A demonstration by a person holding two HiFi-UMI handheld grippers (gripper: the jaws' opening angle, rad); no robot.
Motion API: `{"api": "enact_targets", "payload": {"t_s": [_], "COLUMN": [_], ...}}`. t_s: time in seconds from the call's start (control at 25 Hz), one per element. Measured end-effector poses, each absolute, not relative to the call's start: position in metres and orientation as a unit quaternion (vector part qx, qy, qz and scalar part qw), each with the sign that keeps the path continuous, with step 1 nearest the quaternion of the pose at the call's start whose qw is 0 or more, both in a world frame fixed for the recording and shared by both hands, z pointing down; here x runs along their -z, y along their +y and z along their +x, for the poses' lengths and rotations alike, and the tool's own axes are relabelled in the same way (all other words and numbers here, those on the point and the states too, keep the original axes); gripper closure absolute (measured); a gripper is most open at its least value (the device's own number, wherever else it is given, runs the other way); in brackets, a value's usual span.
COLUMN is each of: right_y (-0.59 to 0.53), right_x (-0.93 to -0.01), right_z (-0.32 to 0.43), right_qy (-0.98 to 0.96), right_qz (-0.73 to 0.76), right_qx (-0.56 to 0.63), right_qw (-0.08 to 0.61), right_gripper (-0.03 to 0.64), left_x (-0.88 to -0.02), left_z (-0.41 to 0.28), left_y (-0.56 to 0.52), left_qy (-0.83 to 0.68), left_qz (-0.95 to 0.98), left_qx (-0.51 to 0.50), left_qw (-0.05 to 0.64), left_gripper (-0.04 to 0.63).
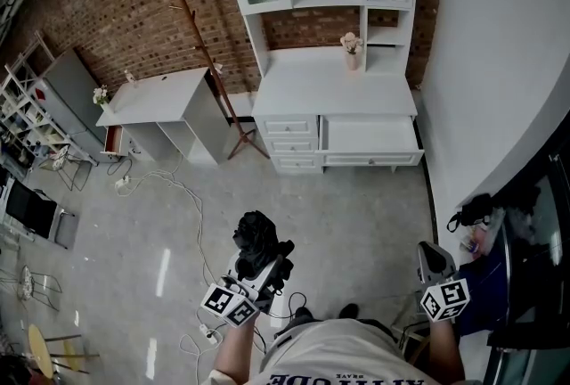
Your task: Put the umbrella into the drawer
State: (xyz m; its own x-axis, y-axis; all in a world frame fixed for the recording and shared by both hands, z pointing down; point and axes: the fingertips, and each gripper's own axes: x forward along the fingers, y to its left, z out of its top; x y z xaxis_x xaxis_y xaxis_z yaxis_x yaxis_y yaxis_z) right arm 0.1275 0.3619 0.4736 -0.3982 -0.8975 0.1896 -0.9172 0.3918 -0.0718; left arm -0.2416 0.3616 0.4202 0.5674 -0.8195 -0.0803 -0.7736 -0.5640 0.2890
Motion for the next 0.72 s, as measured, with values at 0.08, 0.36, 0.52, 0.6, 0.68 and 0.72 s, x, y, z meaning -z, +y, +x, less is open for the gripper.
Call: {"api": "enact_targets", "payload": {"t_s": [0.08,0.36,0.52,0.6,0.68,0.72], "right_y": [0.359,0.351,0.346,0.346,0.347,0.347], "right_x": [-0.478,-0.495,-0.507,-0.509,-0.509,-0.509], "right_z": [0.134,0.157,0.168,0.173,0.179,0.182], "right_qy": [-0.835,-0.845,-0.845,-0.844,-0.842,-0.842], "right_qz": [0.541,0.521,0.520,0.521,0.522,0.523], "right_qx": [-0.085,-0.096,-0.101,-0.106,-0.107,-0.107], "right_qw": [0.063,0.073,0.079,0.079,0.077,0.077], "right_gripper": [0.584,0.583,0.584,0.583,0.583,0.583], "left_x": [-0.421,-0.418,-0.421,-0.422,-0.422,-0.422], "left_z": [-0.233,-0.195,-0.178,-0.171,-0.166,-0.164], "left_y": [0.361,0.359,0.358,0.357,0.354,0.352], "left_qy": [-0.455,-0.460,-0.457,-0.455,-0.453,-0.452], "left_qz": [0.878,0.876,0.877,0.878,0.878,0.878], "left_qx": [0.103,0.103,0.102,0.100,0.103,0.105], "left_qw": [0.109,0.103,0.106,0.109,0.113,0.114], "left_gripper": [0.327,0.327,0.327,0.327,0.327,0.327]}}
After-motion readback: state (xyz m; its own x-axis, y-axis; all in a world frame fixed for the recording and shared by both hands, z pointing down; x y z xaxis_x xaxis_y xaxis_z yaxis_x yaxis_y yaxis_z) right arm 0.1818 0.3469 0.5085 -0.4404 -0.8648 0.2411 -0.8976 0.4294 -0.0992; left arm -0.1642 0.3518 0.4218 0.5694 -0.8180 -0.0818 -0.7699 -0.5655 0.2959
